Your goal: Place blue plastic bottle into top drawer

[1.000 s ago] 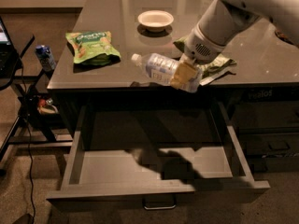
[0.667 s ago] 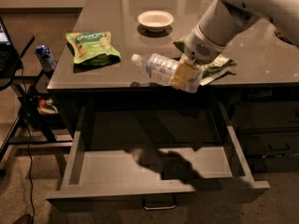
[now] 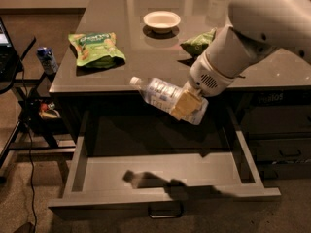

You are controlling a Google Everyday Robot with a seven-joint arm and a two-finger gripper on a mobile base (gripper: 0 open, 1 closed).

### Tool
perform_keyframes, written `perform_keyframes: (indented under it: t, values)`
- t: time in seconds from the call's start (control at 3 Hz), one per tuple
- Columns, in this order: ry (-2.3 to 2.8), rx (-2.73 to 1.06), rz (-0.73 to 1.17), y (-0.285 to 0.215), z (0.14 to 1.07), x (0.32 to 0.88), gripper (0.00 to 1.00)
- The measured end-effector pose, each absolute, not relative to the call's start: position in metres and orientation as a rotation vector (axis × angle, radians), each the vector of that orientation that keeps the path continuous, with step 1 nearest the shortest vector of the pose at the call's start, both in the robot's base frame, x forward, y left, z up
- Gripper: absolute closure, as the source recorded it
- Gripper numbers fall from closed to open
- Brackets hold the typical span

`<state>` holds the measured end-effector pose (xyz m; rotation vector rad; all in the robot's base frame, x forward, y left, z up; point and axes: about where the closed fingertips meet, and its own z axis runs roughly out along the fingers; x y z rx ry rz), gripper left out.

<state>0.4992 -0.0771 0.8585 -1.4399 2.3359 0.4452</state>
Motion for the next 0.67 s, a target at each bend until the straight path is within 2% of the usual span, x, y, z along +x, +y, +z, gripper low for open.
perform_keyframes:
  t: [0.67]
  values:
    - [2.353,-1.437,0.504,-0.070,0.835,0.492,1.00]
